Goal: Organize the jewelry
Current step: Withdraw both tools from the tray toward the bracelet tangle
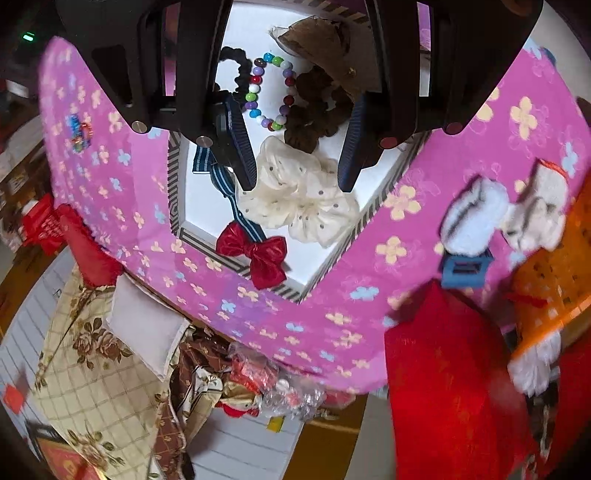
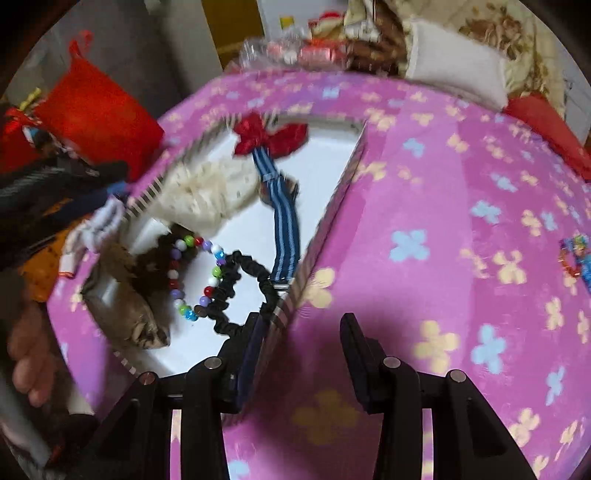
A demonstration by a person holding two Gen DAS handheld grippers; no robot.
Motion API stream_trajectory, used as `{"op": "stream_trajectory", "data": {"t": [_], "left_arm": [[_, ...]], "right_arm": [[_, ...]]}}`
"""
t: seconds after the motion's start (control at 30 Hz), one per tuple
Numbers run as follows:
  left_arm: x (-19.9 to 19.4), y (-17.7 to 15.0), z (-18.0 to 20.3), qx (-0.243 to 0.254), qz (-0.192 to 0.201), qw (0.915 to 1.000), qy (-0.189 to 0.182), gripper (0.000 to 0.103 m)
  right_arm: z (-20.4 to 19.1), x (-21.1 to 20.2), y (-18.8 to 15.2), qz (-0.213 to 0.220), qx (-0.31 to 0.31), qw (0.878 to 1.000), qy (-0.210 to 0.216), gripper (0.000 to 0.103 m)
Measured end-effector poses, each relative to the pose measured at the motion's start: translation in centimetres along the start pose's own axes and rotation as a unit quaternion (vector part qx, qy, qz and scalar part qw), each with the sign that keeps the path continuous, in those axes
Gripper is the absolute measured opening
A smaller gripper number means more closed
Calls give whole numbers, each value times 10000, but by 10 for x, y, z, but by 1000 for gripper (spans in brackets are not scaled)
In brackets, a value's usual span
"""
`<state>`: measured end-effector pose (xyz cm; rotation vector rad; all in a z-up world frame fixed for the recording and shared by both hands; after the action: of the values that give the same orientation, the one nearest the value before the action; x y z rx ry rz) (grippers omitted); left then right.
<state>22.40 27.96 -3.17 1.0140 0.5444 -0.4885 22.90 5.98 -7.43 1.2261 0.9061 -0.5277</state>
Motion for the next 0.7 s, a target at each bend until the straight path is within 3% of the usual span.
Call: {"op": "stream_trajectory", "data": {"t": [0.23, 0.33, 0.43, 0.7], "left_arm": [[-31, -23, 52, 648, 910, 9933, 303, 47], [-43, -39, 80, 1017, 1289, 9852, 489, 61], [-51, -55, 106, 1166, 1408, 9823, 407, 74], [-85, -94, 182, 1937, 1339, 9716, 233, 80]], "right_arm": [[86, -70, -70, 573, -98, 9888, -1377, 43], [130, -94, -97, 614, 125, 9823, -1766, 44], [172, -114, -120, 613, 542, 9777, -1934, 45], [239, -163, -163, 949, 1415, 9660, -1946, 45]]}}
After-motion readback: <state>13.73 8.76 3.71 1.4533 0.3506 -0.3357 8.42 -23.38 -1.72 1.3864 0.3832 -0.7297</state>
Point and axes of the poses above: each gripper's, at about its wrist camera, not at the fingertips, and x roughly the way its jaws point, z to its right, y to its top, the point moved 1 cm from there along x, roughly the way its jaws point, and after that the axes turned 12 degrees about -y, right-handed, at the moved point
